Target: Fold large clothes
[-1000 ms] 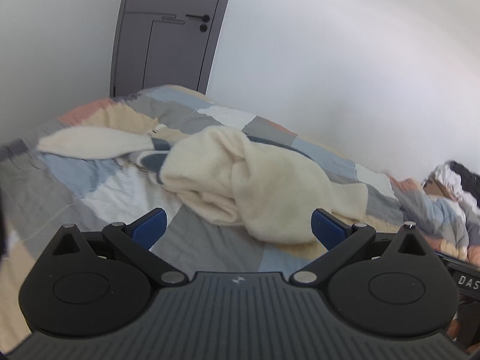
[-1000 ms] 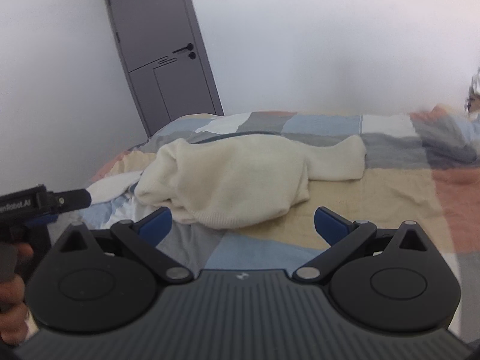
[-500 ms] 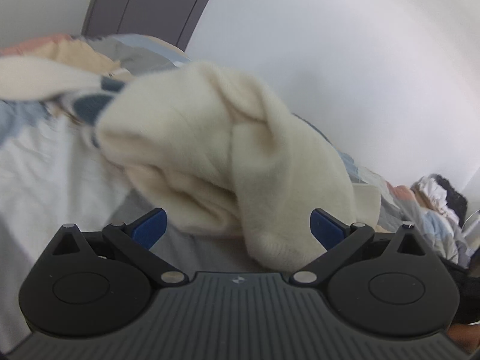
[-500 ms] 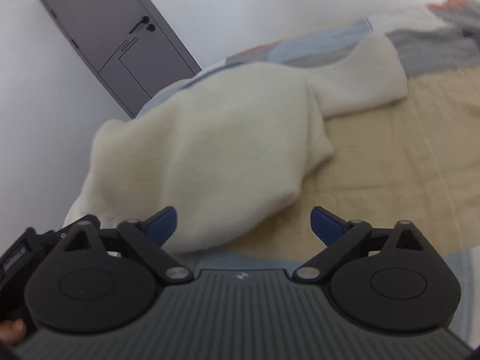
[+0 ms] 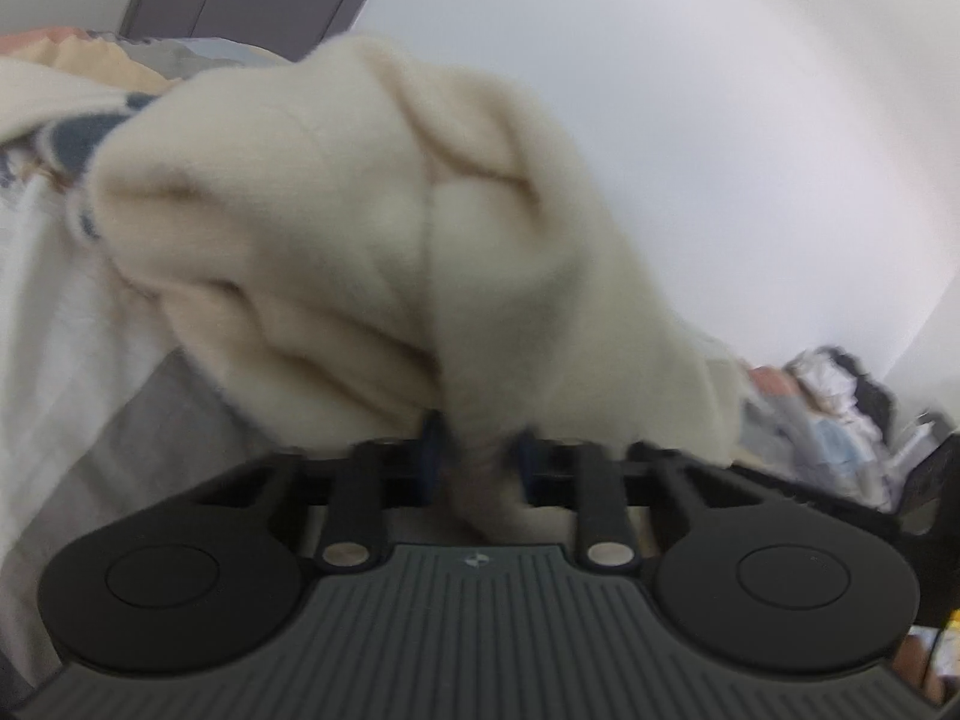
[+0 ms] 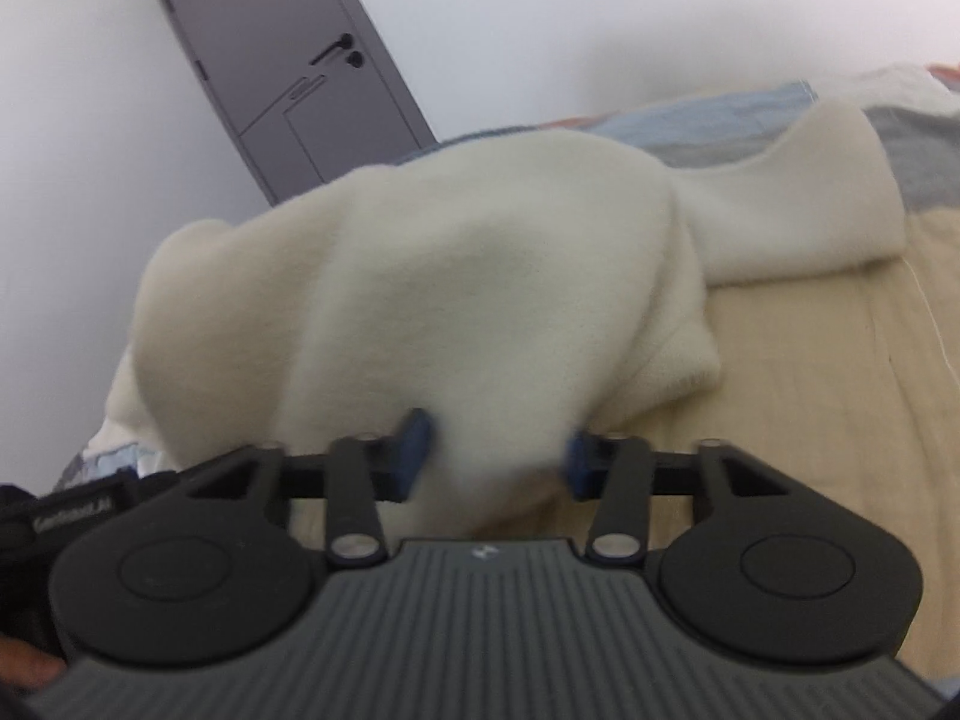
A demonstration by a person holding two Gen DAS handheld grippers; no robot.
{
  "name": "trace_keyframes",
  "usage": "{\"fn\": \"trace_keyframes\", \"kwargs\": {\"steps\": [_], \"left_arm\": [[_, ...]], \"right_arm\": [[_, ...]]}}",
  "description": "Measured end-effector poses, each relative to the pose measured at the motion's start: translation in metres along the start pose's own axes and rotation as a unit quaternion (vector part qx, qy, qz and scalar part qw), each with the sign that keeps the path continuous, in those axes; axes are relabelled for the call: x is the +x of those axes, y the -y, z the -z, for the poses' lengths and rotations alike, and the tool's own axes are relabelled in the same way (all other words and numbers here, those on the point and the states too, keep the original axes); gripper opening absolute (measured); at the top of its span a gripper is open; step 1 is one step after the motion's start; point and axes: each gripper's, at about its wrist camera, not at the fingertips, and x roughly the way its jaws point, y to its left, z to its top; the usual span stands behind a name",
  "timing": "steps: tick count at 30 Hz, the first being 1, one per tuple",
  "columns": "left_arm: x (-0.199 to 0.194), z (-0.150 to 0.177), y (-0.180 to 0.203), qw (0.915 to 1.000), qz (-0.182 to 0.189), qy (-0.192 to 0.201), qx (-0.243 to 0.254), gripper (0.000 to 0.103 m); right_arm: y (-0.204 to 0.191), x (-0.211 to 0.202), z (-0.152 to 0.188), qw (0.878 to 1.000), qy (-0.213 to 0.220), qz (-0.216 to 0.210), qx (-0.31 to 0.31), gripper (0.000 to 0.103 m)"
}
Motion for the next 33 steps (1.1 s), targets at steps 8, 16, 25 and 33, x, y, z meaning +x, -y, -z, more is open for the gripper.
{"fn": "trace_keyframes", "kwargs": {"steps": [8,16,25,33], "left_arm": [[-0.056,0.007,0.035,0.9988,0.025,0.038,0.020,0.008],[-0.136,0.014,0.068,0.9961,0.050,0.071,0.011,0.007],[-0.212,0.046,0.122,0.9971,0.057,0.051,0.009,0.007],[-0.202,0.100,0.102,0.9978,-0.011,-0.054,-0.036,0.008]], "right_arm": [[-0.006,-0.036,-0.005,0.999,0.023,-0.022,0.001,0.018],[-0.029,-0.104,-0.010,0.997,0.062,-0.041,-0.016,0.017],[-0.037,-0.189,-0.001,0.996,0.086,-0.023,-0.017,0.016],[-0.027,-0.186,0.034,0.998,-0.027,0.050,0.009,0.016]]}}
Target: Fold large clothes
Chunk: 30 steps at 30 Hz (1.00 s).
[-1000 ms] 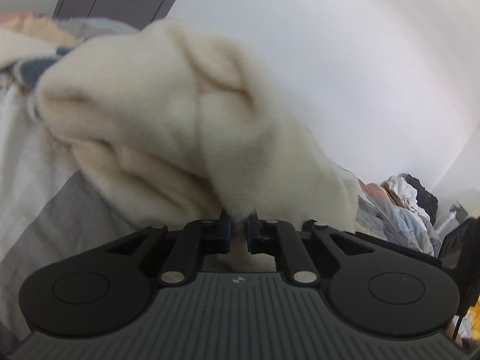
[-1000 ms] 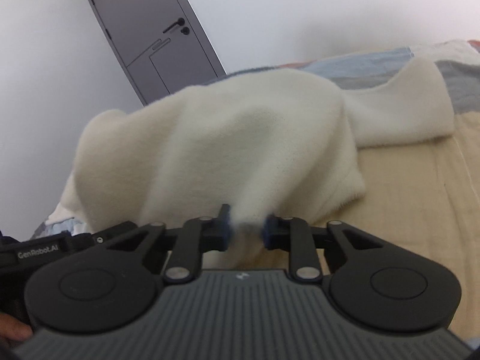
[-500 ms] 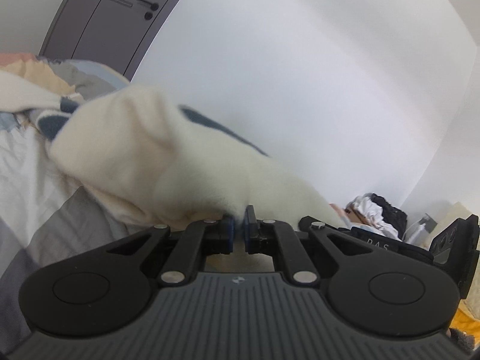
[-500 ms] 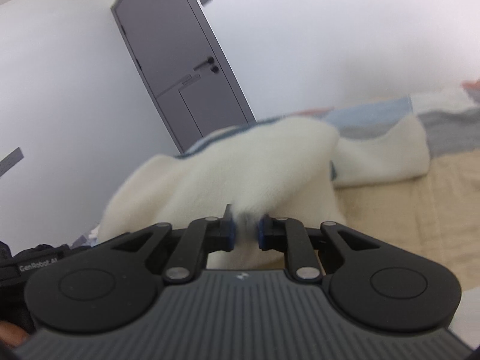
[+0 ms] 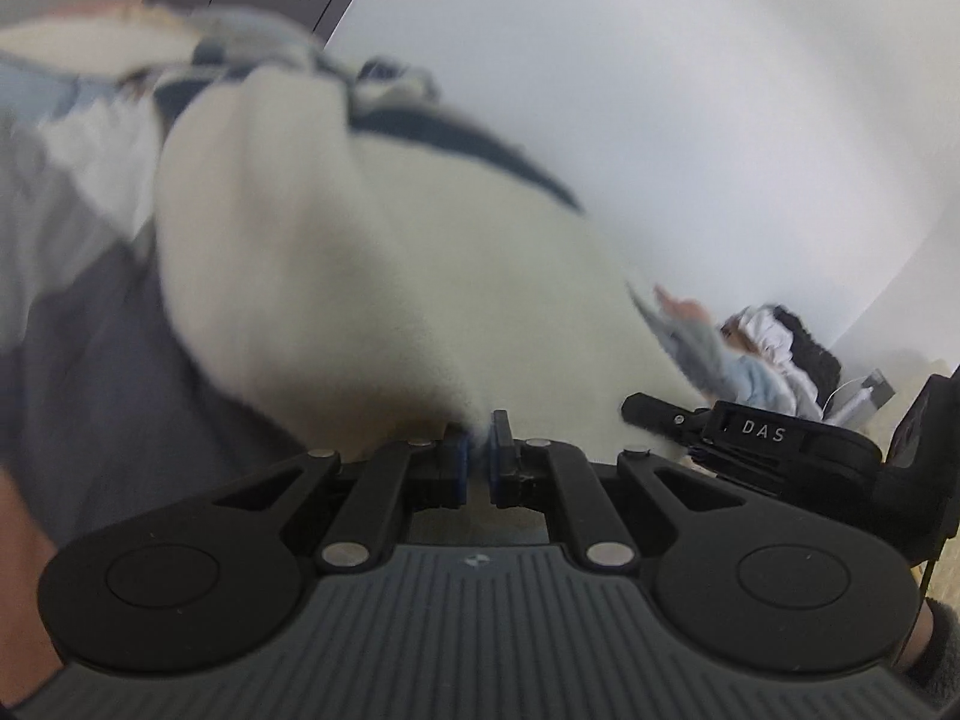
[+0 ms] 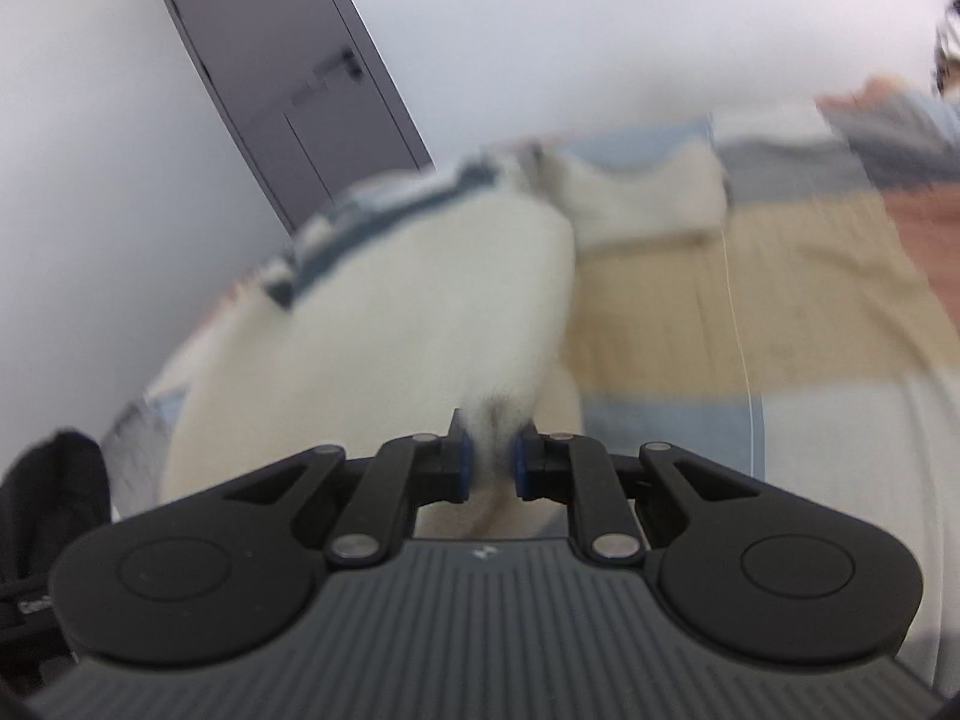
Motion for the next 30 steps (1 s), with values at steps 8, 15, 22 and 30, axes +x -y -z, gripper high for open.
{"fn": "trace_keyframes", "kwargs": {"steps": [8,15,22,30], "left_arm": [[0.023,-0.008,-0.019,0.9978,-0.018,-0.057,-0.028,0.030],[0.002,-0.023,-0.046,0.9951,-0.052,-0.028,-0.079,0.064],[-0.016,-0.045,-0.086,0.9847,-0.076,0.008,-0.157,0.066],[-0.005,-0.064,-0.138,0.9704,-0.094,0.023,-0.221,0.067]], "right_arm": [[0.017,0.041,0.018,0.995,-0.075,0.031,0.048,0.017],[0.014,0.022,0.025,0.995,-0.064,0.048,0.061,0.021],[0.028,0.007,0.014,0.994,-0.043,0.020,0.097,0.066],[0.041,0.009,-0.009,0.991,-0.011,0.011,0.130,0.071]]}}
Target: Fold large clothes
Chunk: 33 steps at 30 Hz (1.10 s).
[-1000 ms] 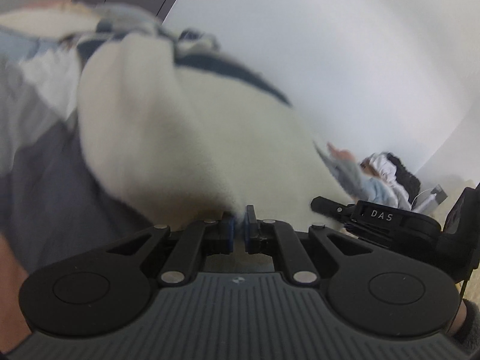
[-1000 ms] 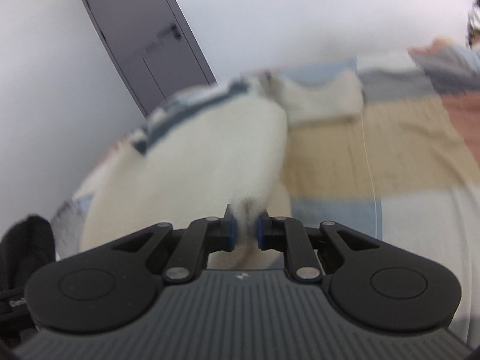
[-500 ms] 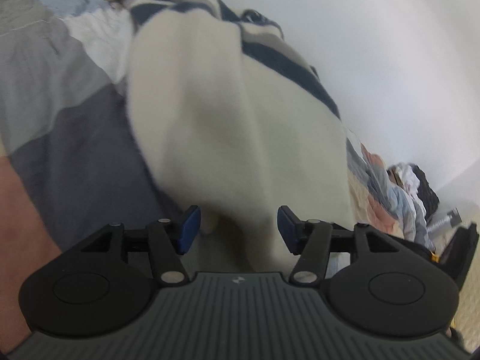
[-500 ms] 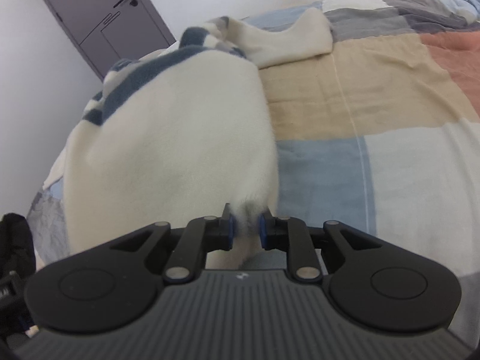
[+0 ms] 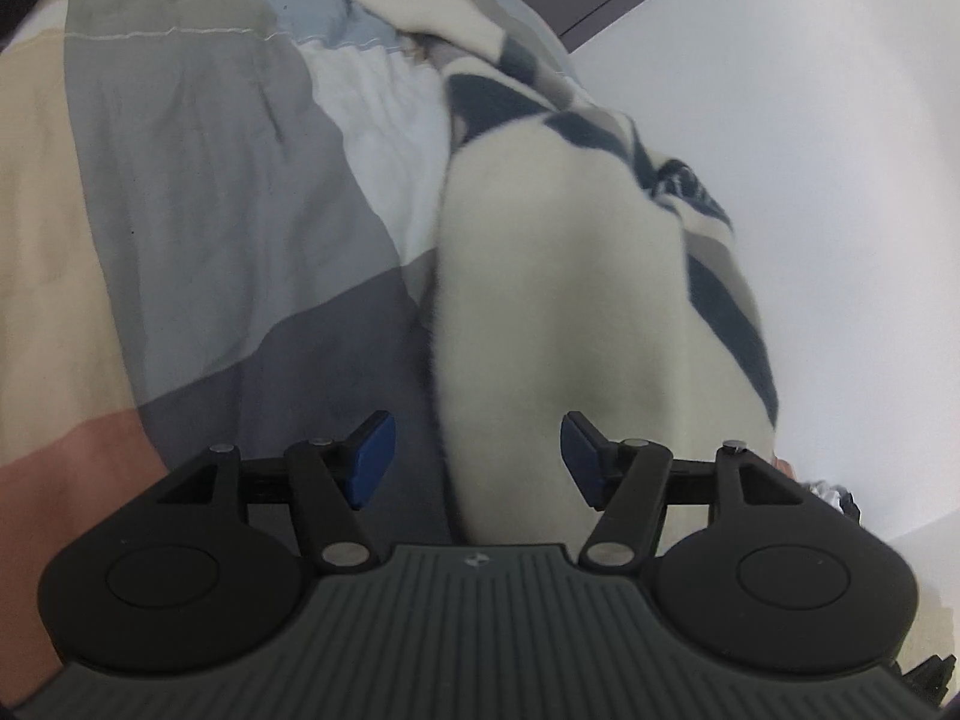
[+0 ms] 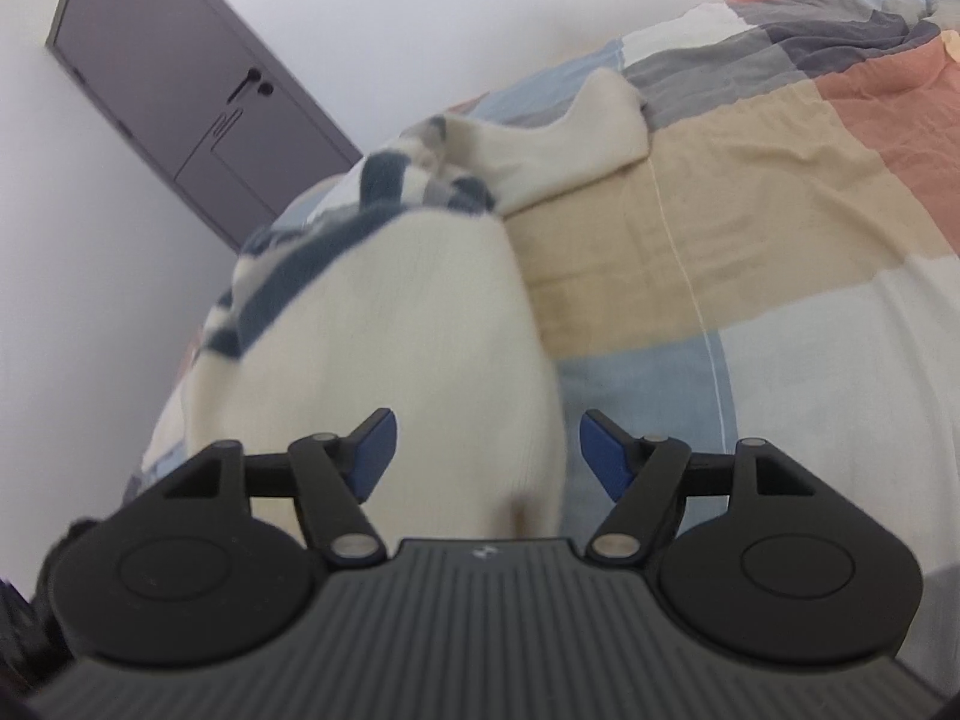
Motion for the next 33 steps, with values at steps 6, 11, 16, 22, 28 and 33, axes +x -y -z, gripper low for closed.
{"fn": "trace_keyframes", "kwargs": {"steps": [6,11,16,22,28,33], "left_arm": [[0.047,-0.011,-0.004,0.9997,-0.001,-0.026,0.003,0.066],[0.065,-0.009,0.005,0.9993,0.001,-0.021,0.032,0.047],[0.058,-0.013,0.009,0.9988,0.030,-0.006,0.038,0.007],[0.006,-0.039,0.003,0.9914,0.092,0.088,0.032,0.006],[0.026,-0.054,-0.003,0.9916,0.086,0.089,0.037,0.006],[0.064,-0.050,-0.007,0.9957,0.037,0.057,0.063,0.006]], "right_arm": [[0.009,0.027,-0.019,1.000,-0.011,0.003,0.020,0.071],[0.012,0.060,-0.009,0.998,-0.068,-0.010,0.009,0.070],[0.007,0.066,-0.009,0.995,-0.071,-0.065,0.012,0.038],[0.006,0.043,-0.029,0.994,-0.026,-0.105,0.012,0.011],[0.006,0.076,-0.047,0.997,-0.027,-0.063,0.017,0.011],[0.018,0.117,-0.031,0.998,-0.061,-0.005,0.005,0.011]]}}
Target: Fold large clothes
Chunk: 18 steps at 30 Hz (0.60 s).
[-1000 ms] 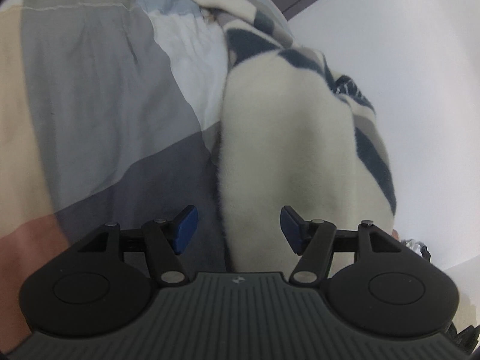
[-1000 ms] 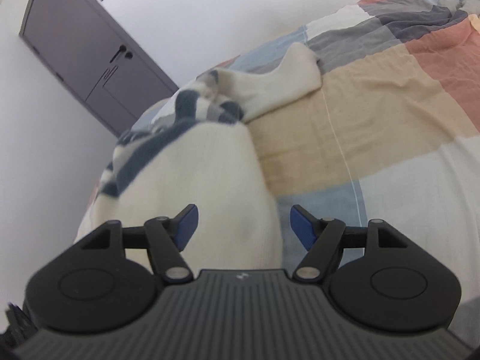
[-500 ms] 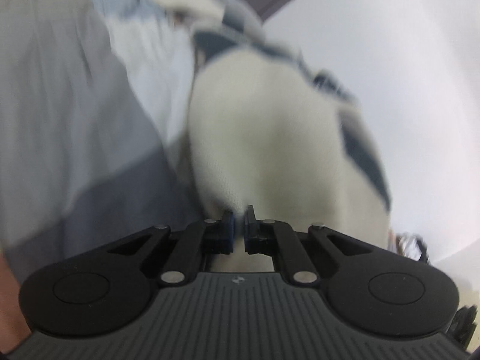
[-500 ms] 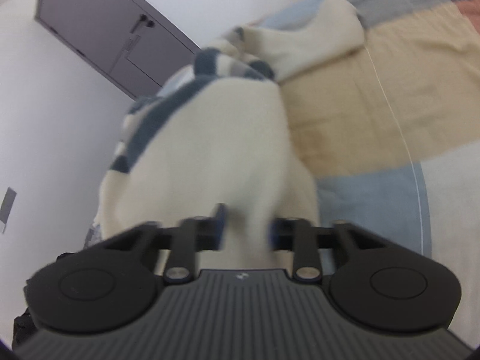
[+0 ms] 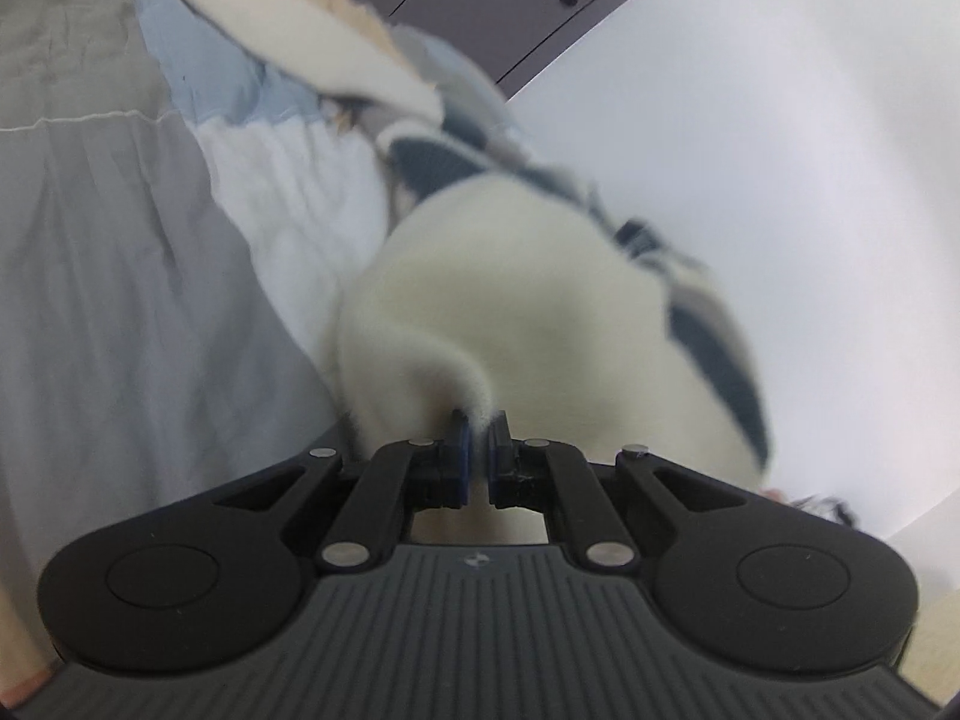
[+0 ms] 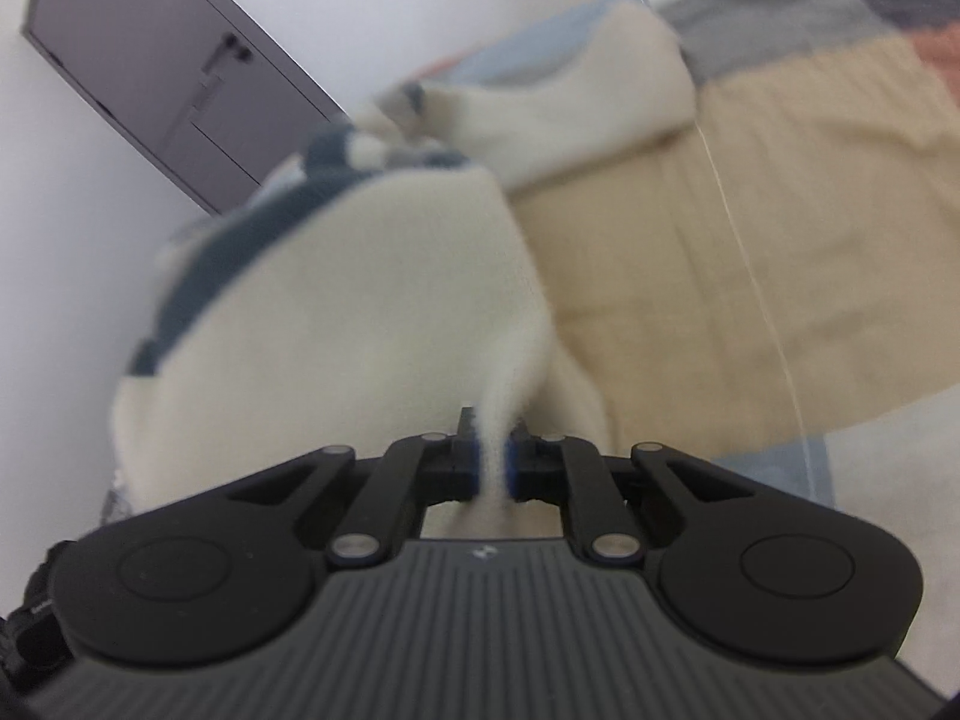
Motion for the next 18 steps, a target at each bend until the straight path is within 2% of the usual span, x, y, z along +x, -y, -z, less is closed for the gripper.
{"fn": "trace_keyframes", "kwargs": {"steps": [3,6,7,8,9,10,11,12,13,18], "left_arm": [[0.016,0.003,-0.007,0.9994,-0.030,-0.017,0.007,0.007],[0.021,0.003,-0.014,0.9995,-0.020,-0.021,-0.014,0.007],[0.020,0.002,-0.016,0.9993,-0.017,-0.027,-0.021,0.009],[0.019,0.002,-0.016,0.9990,-0.015,-0.032,-0.027,0.016],[0.016,0.001,-0.017,0.9988,-0.011,-0.034,-0.035,0.020],[0.012,0.001,-0.018,0.9985,-0.005,-0.035,-0.043,0.034],[0.006,0.003,-0.018,0.9982,0.001,-0.033,-0.050,0.047],[0.000,0.004,-0.016,0.9981,0.001,-0.028,-0.054,0.050],[-0.006,0.006,-0.015,0.9984,-0.006,-0.022,-0.051,0.054],[-0.038,0.028,0.000,0.9991,-0.024,-0.016,-0.033,0.054]], "right_arm": [[0.003,0.006,0.004,1.000,-0.001,-0.001,0.003,0.012],[0.001,0.003,0.007,1.000,0.003,0.000,0.003,0.015],[0.000,0.000,0.008,1.000,0.004,0.001,0.003,0.016],[-0.002,-0.003,0.008,1.000,0.005,0.001,-0.001,0.017],[-0.005,-0.007,0.009,1.000,0.005,-0.001,-0.011,0.022],[-0.008,-0.013,0.009,1.000,0.007,-0.002,-0.024,0.027],[-0.011,-0.019,0.011,0.999,0.011,-0.003,-0.032,0.042],[-0.014,-0.027,0.013,0.999,0.020,-0.007,-0.036,0.058],[-0.017,-0.035,0.015,0.999,0.029,-0.012,-0.038,0.061],[-0.018,-0.079,0.036,0.998,0.050,-0.036,-0.021,0.061]]}}
